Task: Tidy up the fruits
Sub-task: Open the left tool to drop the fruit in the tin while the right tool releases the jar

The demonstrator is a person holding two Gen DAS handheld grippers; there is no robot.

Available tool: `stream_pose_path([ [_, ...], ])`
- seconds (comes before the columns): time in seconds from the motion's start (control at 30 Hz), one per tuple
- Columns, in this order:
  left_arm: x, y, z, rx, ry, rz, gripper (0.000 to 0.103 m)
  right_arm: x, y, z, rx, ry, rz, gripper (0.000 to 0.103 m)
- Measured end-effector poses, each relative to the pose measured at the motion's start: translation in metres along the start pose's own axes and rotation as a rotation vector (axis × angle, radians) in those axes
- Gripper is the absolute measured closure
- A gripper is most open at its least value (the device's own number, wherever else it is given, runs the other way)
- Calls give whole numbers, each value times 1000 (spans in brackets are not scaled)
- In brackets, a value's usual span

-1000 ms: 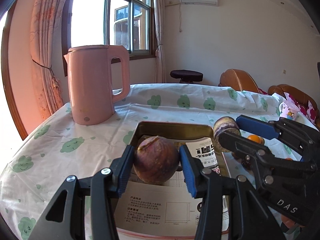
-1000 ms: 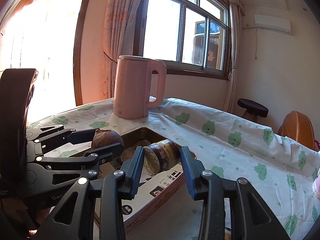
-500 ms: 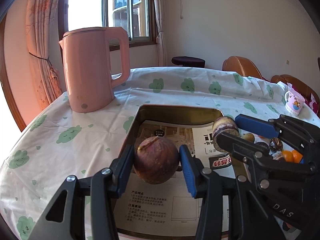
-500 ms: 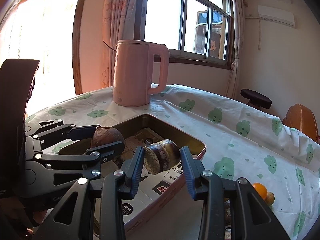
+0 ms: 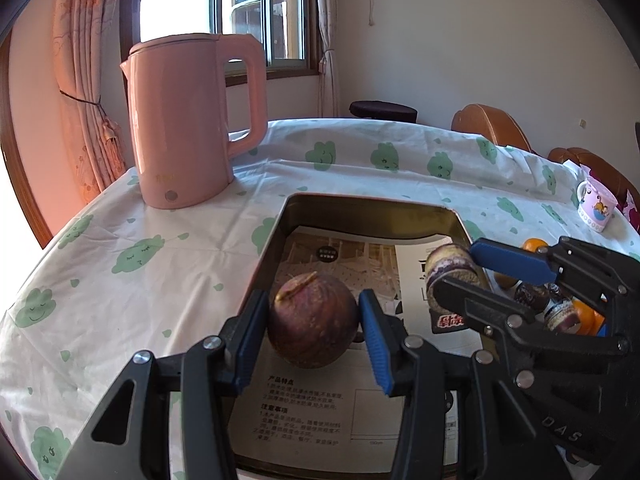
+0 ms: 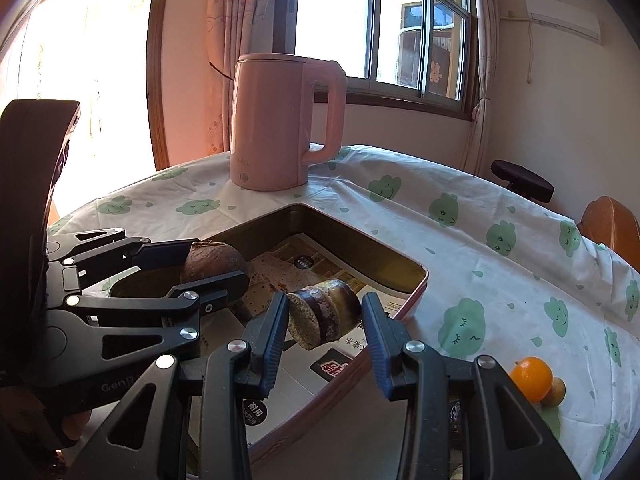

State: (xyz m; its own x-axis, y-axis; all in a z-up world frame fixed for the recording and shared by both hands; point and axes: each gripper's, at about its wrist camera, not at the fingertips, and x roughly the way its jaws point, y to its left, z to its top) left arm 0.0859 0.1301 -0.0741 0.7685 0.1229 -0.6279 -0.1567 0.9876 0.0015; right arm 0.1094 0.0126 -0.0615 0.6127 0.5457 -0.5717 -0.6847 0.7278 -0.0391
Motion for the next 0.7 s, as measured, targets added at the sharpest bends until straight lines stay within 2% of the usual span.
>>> stream_pose_path([
  [0.23, -3, -1, -1, 4, -16, 23, 55, -1, 0, -1, -4, -1, -9, 62],
  [0.37, -8, 0, -1, -2, -43, 33, 53, -3, -1, 0, 4, -12, -31, 54],
  [0.4, -10, 1, -1, -6, -54, 40, 50, -4, -2, -1, 10, -18, -37, 52],
  [0.47, -17, 3, -2, -19, -88, 49, 41, -8, -6, -1, 29, -35, -55, 40],
  [0.53, -27, 3, -4, -35, -131, 38, 27, -16, -9, -3, 36, -58, -67, 35],
  [0.7, -48, -17, -11, -21, -181, -24, 23, -56, -15, -13, 7, -94, -125, 33],
])
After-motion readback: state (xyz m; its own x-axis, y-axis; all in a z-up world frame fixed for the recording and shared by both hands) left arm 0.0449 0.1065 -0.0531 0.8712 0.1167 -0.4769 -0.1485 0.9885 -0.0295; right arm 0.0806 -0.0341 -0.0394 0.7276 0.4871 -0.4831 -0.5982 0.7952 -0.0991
